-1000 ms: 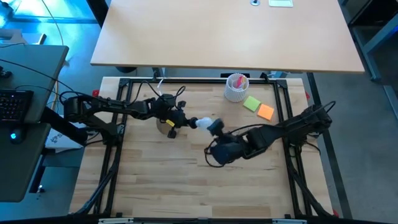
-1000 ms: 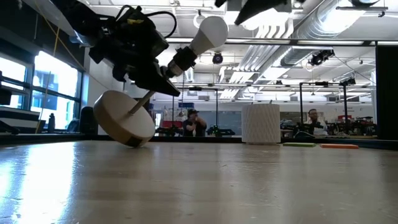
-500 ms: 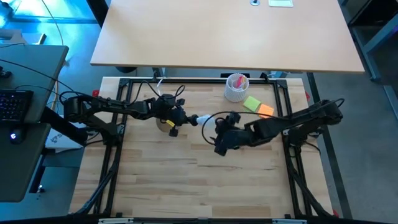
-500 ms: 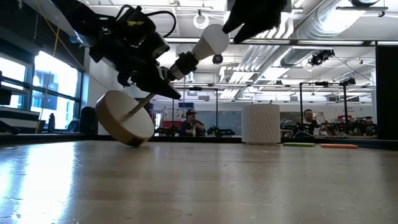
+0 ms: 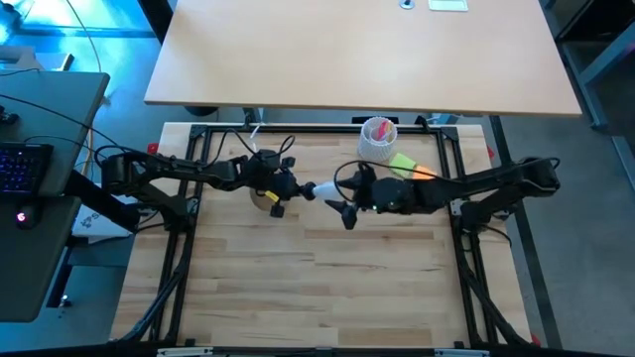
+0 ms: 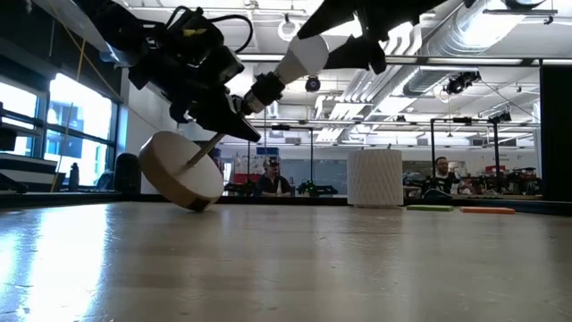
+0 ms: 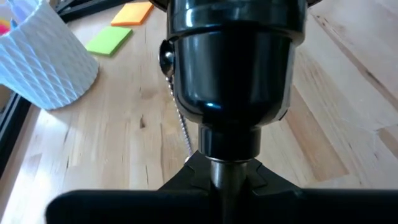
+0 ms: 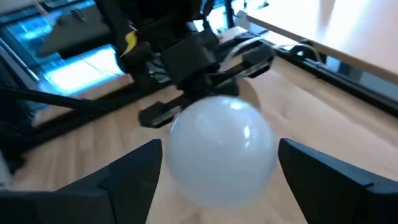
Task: Screw lightbulb
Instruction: Remove the lightbulb from the lamp
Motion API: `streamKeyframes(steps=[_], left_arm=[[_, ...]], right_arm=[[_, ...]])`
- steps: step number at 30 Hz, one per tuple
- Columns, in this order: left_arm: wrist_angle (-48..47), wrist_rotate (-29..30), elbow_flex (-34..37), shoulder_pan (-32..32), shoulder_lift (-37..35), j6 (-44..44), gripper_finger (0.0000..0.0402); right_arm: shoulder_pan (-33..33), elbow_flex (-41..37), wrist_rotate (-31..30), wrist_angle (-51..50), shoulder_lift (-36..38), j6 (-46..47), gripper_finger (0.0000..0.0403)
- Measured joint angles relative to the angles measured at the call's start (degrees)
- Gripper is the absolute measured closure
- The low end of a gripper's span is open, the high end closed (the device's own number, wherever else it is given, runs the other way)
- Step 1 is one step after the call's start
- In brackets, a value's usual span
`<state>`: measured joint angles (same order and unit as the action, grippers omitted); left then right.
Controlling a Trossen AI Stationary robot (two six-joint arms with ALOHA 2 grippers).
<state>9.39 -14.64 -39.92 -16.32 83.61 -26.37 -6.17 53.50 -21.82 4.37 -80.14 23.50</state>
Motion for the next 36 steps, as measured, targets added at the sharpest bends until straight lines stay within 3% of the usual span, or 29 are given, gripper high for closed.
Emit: streamKeyframes(steps=[11, 18, 27, 33, 36], left_arm=[[-0.3, 0.2, 0.0, 0.0, 0.1, 0.6, 0.0390], [-0.4, 0.1, 0.1, 0.1, 0.1, 0.3, 0.0390], [-0.3, -0.6, 0.1, 0.1, 0.1, 0.2, 0.0390], [-0.4, -6.4, 0.1, 0.2, 0.1, 0.4, 0.0390], [-0.5, -7.5, 0.1, 0.5, 0.1, 0.2, 0.0390]], right_arm=[[2.5, 10.1, 0.4, -19.7, -0.1, -8.5, 0.0097], [3.1, 10.5, 4.8, -21.9, -0.2, -18.9, 0.0135], [2.4, 10.5, 5.1, -21.2, -0.2, -45.4, 0.0139], [1.9, 10.5, 6.1, -21.1, -0.2, -61.2, 0.0139], [0.3, 10.5, 5.3, -21.5, -0.2, -74.1, 0.0139]])
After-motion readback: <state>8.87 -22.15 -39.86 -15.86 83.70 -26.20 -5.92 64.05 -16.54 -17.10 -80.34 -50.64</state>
